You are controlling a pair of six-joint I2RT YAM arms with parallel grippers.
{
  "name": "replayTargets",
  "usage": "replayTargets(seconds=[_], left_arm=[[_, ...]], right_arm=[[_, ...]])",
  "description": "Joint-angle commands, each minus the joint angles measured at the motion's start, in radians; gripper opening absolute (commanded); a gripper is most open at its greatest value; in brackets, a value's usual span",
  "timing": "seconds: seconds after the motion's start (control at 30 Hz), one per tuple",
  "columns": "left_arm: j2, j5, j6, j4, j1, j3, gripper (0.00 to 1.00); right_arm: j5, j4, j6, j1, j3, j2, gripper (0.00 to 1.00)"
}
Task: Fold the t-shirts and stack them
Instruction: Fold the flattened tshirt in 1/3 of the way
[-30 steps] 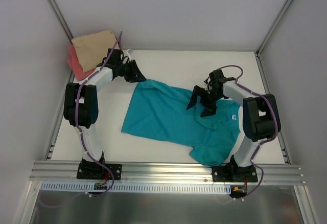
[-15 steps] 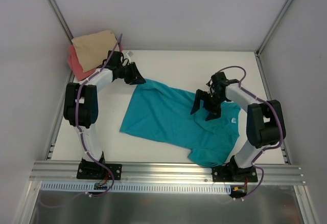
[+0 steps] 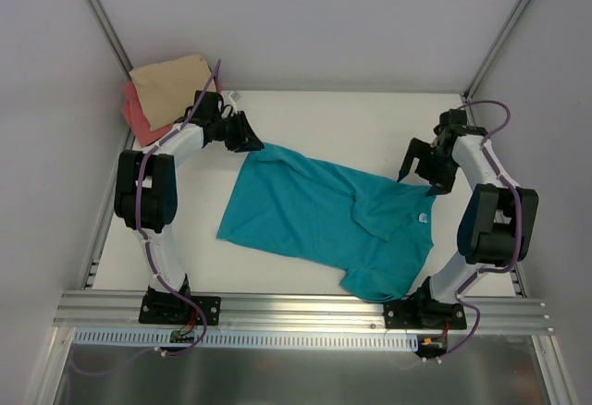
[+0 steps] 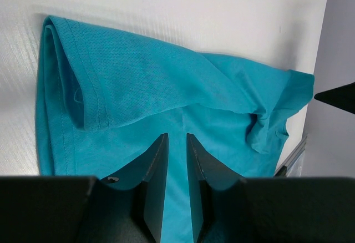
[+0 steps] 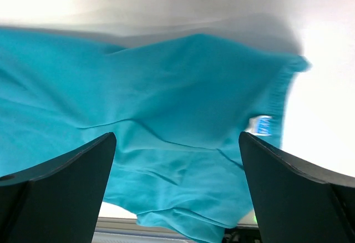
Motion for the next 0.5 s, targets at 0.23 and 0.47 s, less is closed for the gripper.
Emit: replayTargets(seconds=[0.23,0.47], left_arm=[[-0.041,0.038,-0.005,0.022,0.008,0.021,0.21],[-0.045,0.034,0.004,0.012,0.01,0.016,0.2]], right_arm=[[0.033,-0.058,-0.06,-0.064,-0.003,-0.027,0.95],[0.018,0.013,-0.043,-0.069,-0.072,0.009,0.57]])
